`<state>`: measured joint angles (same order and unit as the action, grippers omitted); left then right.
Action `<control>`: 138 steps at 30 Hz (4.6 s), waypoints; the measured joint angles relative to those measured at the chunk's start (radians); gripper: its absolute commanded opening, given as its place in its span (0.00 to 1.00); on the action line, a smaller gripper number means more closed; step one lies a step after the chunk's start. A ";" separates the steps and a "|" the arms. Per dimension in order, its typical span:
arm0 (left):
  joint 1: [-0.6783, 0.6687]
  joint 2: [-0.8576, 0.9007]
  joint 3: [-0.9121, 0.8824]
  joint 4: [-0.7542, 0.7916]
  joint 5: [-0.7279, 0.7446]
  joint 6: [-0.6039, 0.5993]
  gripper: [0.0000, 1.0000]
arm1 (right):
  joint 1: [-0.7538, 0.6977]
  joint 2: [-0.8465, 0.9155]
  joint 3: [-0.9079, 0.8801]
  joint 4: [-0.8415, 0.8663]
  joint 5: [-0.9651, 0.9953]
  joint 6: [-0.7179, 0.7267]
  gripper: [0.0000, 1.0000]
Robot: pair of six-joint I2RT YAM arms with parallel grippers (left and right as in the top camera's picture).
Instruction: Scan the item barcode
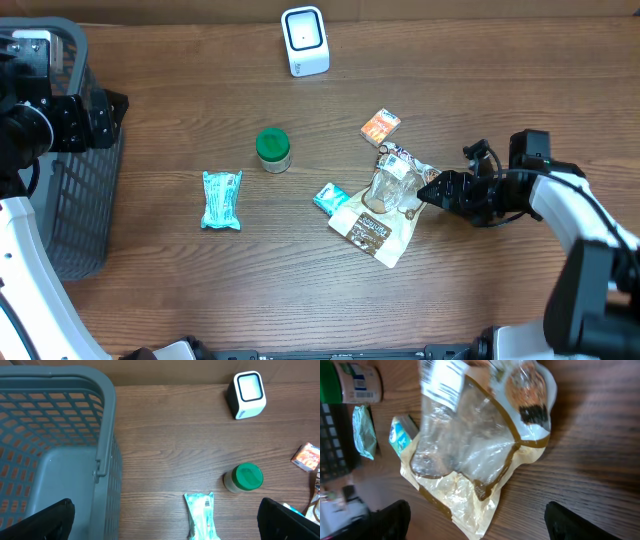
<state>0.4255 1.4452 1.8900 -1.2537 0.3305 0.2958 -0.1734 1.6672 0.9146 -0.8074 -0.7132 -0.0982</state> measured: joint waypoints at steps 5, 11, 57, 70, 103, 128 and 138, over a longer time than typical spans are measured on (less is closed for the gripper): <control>0.000 0.000 0.000 0.000 0.000 0.000 1.00 | -0.001 0.112 -0.035 0.041 -0.073 0.019 0.80; 0.000 0.000 0.000 0.000 0.000 0.000 1.00 | -0.002 0.126 -0.096 0.161 -0.165 0.067 0.78; 0.000 0.000 0.000 0.000 0.000 0.000 1.00 | 0.298 0.020 0.237 -0.235 -0.103 0.001 0.04; 0.000 0.000 0.000 0.000 0.000 0.000 1.00 | 0.298 0.030 0.237 -0.278 -0.058 -0.280 0.04; 0.000 0.000 0.000 0.000 0.000 0.000 0.99 | 0.298 0.328 0.202 0.161 -0.005 0.080 0.33; 0.000 0.000 0.000 0.000 0.000 0.000 1.00 | 0.460 0.420 0.137 0.565 -0.188 0.402 0.04; 0.000 0.000 0.000 0.000 0.000 0.000 1.00 | 0.440 0.431 0.136 0.529 -0.225 0.449 0.04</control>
<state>0.4255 1.4452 1.8900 -1.2537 0.3305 0.2958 0.2668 2.0983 1.0504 -0.2779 -0.9386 0.3511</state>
